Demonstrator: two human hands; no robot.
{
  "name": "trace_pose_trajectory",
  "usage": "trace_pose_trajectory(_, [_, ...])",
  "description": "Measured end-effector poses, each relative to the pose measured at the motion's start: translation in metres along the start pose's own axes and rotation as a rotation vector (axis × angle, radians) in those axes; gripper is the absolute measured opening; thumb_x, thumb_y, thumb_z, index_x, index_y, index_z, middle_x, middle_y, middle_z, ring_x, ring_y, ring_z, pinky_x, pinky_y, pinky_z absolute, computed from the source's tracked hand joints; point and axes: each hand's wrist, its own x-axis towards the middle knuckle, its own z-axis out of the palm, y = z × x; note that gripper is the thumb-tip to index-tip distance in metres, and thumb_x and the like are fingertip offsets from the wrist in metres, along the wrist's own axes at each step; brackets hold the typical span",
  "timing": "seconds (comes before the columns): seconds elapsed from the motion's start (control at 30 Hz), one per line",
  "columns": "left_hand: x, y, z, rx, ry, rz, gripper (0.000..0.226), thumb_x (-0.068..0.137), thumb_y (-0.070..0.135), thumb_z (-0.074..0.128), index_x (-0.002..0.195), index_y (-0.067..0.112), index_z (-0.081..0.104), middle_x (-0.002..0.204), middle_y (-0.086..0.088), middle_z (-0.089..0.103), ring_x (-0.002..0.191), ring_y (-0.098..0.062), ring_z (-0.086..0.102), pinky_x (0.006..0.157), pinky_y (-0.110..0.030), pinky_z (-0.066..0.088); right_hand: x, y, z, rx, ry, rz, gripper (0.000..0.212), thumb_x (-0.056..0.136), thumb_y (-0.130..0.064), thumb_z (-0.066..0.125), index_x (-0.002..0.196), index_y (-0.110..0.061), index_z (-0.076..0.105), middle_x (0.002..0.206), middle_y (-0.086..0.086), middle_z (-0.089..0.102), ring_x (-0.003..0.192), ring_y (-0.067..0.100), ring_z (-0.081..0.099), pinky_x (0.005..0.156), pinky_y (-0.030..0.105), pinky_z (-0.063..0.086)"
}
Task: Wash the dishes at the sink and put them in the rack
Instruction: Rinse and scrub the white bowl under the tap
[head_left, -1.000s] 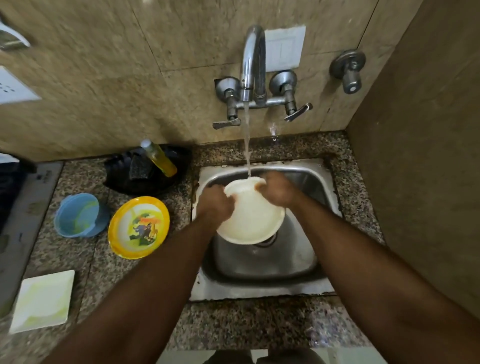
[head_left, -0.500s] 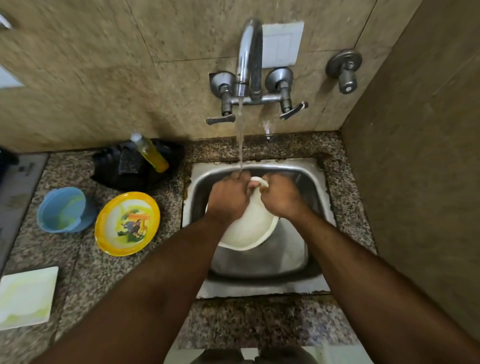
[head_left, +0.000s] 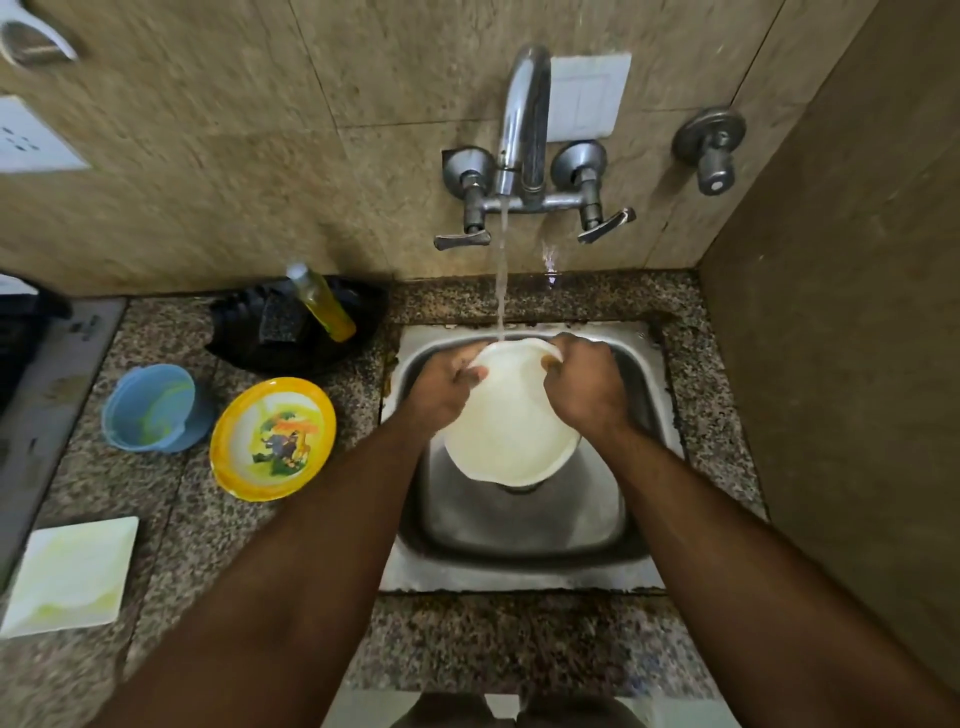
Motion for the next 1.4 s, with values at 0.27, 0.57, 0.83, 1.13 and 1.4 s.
trace_pose_trajectory(0.27, [-0.035,0.011,0.039,-0.980,0.210,-0.403,0.043,0.090,0.000,0.069,0.132,0.005,0.064,0.128,-0.023,0.069,0.112,-0.043,0.068,0.091,-0.059,0.058,0.013,0.003,0.001,0.063,0.308,-0.092,0.033,0.097,-0.020,0.059,0.130,-0.018,0.064,0.097,0.023,0.074,0.087,0.044,0.068,0.072,0.046,0.054])
trace_pose_trajectory(0.57, [-0.044,0.049,0.039,-0.728,0.475,-0.343,0.048,0.085,-0.016,0.060,0.122,0.013,0.066,0.105,-0.010,0.070,0.097,-0.032,0.067,0.085,-0.049,0.060,0.009,0.027,0.031,0.864,0.033,0.397,0.037,0.096,-0.017,0.068,0.131,-0.024,0.063,0.115,0.005,0.072,0.107,0.029,0.067,0.089,0.041,0.057])
trace_pose_trajectory(0.83, [-0.032,0.025,0.005,0.005,0.543,-0.352,0.044,0.092,0.055,0.068,0.113,0.017,0.077,0.101,-0.008,0.077,0.092,-0.028,0.071,0.083,-0.040,0.059,0.001,0.009,0.046,1.039,-0.136,0.493,0.063,0.081,0.011,0.058,0.135,-0.022,0.064,0.120,0.005,0.071,0.116,0.033,0.064,0.097,0.051,0.057])
trace_pose_trajectory(1.13, [-0.025,0.089,0.014,-1.241,-0.024,-0.512,0.092,0.096,0.074,0.038,0.141,-0.005,0.053,0.131,-0.028,0.065,0.110,-0.038,0.067,0.093,-0.051,0.055,-0.038,0.001,0.052,0.382,0.156,-0.330,0.073,0.085,0.001,0.055,0.152,-0.026,0.050,0.145,0.007,0.058,0.133,0.025,0.052,0.115,0.040,0.043])
trace_pose_trajectory(1.4, [-0.037,0.073,0.028,-1.027,0.209,-0.333,0.037,0.104,0.027,0.057,0.127,-0.001,0.065,0.129,-0.026,0.068,0.115,-0.038,0.069,0.103,-0.050,0.054,-0.038,0.011,0.047,0.343,-0.011,-0.379,0.058,0.100,-0.043,0.042,0.158,-0.036,0.040,0.172,-0.001,0.019,0.159,0.025,0.014,0.126,0.052,0.018])
